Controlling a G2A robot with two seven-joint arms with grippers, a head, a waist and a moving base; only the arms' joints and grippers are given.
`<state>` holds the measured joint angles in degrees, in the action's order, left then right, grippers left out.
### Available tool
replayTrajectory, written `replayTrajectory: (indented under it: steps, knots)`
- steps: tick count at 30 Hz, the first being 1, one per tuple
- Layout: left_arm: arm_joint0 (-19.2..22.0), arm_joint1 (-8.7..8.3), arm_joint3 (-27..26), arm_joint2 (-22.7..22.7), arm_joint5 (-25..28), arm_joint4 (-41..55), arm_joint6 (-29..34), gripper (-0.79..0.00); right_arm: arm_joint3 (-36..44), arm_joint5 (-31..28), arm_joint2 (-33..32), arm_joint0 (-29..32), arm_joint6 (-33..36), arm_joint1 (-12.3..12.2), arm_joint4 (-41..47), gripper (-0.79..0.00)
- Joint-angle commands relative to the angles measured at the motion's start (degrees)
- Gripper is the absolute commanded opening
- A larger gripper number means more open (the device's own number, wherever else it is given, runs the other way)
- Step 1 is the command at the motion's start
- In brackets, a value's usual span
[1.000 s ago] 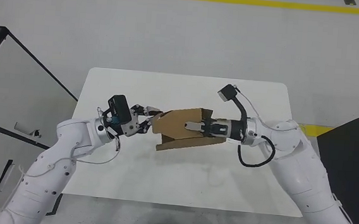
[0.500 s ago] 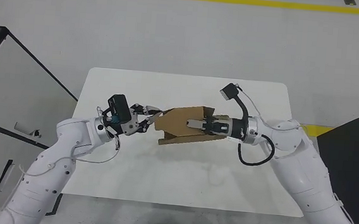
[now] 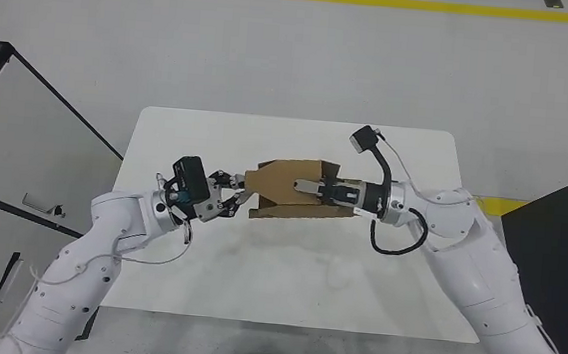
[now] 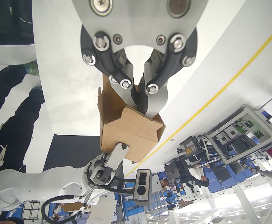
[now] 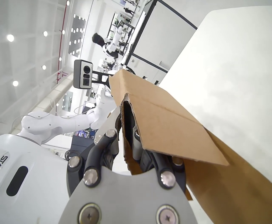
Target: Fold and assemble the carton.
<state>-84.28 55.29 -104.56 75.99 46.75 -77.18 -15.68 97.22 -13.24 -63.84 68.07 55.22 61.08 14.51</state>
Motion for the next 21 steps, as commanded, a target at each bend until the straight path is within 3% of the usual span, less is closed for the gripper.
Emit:
replayTrajectory:
  steps: [1,21]
  knots:
    - [0.00,0.01,-0.10,-0.05,0.05,0.04,0.02,-0.785,-0.29,0.55,0.29,-0.20,0.07,0.04,-0.20,-0.785]
    - [0.80,0.01,0.94,0.79,-0.73,-0.36,0.09,-0.785,-0.51,-3.17,1.09,-0.41,5.43,-0.04,2.29,-0.785]
